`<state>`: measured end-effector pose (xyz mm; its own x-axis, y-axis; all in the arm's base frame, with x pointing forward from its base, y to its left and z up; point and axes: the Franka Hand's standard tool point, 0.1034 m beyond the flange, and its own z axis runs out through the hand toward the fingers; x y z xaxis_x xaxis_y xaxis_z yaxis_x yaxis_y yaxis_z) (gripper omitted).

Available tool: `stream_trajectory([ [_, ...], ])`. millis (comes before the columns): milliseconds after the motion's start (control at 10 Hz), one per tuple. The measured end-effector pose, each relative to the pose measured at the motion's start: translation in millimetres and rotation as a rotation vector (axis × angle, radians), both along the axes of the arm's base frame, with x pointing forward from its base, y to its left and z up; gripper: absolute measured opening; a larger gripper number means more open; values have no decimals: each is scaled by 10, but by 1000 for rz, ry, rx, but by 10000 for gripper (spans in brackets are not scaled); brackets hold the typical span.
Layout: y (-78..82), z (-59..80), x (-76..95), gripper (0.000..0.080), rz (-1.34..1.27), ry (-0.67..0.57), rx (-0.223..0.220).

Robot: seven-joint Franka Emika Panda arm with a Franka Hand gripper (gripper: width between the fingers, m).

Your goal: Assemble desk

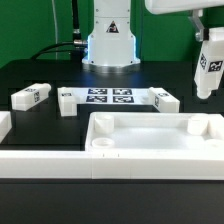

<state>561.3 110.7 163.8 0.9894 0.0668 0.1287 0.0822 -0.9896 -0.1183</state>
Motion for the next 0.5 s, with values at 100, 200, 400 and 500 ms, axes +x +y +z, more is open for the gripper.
stream_trajectory([
  [100,-17,0,8,290,6,-35,-2],
  [200,-67,66,97,290,31,-78,-6],
  [400,-161,222,289,290,60,-76,-8],
  [500,-146,192,272,290,61,-79,-8],
])
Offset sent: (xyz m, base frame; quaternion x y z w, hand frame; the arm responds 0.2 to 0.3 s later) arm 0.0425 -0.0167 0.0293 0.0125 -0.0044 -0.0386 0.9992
